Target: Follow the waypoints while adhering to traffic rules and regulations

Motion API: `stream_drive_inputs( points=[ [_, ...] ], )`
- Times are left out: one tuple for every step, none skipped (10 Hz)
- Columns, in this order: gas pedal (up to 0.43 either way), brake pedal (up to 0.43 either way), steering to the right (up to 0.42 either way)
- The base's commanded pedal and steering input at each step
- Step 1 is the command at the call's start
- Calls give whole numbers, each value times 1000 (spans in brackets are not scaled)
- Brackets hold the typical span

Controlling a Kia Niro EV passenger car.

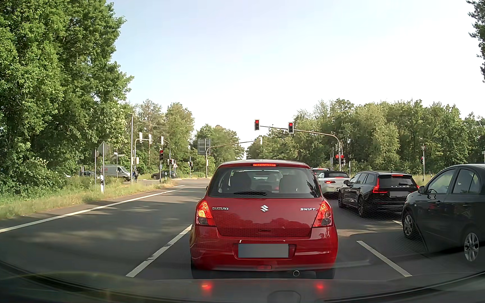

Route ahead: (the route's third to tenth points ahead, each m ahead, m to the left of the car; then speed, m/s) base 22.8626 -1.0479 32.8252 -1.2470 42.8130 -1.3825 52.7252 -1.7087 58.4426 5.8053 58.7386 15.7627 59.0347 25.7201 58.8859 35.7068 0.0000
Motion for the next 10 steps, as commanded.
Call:
stream_drive_inputs(
  points=[
    [0,268,0],
    [0,268,0],
    [0,268,0],
    [0,268,0],
    [0,268,0],
    [0,268,0],
    [0,268,0],
    [0,268,0],
    [0,268,0],
    [0,268,0]
  ],
)
